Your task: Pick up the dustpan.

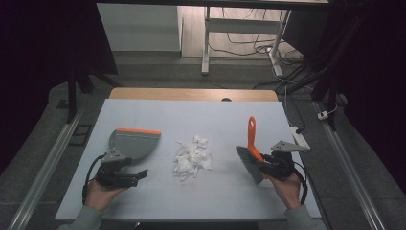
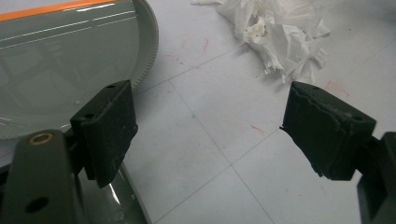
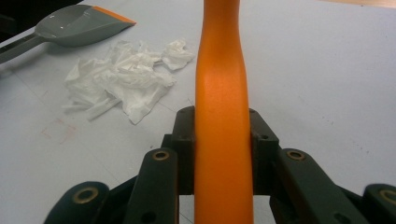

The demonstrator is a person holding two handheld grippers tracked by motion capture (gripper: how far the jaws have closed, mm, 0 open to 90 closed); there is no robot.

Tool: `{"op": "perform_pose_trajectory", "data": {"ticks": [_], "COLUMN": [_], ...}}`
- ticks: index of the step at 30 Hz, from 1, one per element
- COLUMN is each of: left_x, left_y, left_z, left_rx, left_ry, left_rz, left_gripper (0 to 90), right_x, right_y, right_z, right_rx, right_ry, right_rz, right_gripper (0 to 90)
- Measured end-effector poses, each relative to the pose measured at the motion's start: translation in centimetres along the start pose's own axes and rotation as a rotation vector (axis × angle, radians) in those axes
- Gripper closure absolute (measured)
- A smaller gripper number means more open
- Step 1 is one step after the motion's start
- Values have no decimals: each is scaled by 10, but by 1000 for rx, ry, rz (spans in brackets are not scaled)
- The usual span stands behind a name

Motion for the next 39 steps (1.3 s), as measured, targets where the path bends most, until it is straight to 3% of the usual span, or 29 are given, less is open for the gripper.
{"op": "perform_pose_trajectory", "data": {"ticks": [26, 35, 39], "left_x": [8, 20, 16], "left_y": [2, 6, 2], "left_z": [-7, -26, -37], "left_rx": [-2, -20, -58], "left_ry": [-17, -46, -12], "left_rz": [11, -6, -26], "left_gripper": [192, 194, 203], "right_x": [-2, 1, 3], "right_y": [0, 1, 0], "right_z": [0, 1, 1], "right_rx": [-3, 0, -1], "right_ry": [20, 9, 5], "right_rz": [21, 21, 15], "right_gripper": [703, 703, 703]}}
Point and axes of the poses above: each handheld gripper's, and its own axes: y roughly backward along the jaws, z roughly out of its underside, x roughly to its right, the point moved 3 cm from there along -y, roughly forward along the jaws, and after that the axes turned 13 degrees about x, right-handed, at the moved point
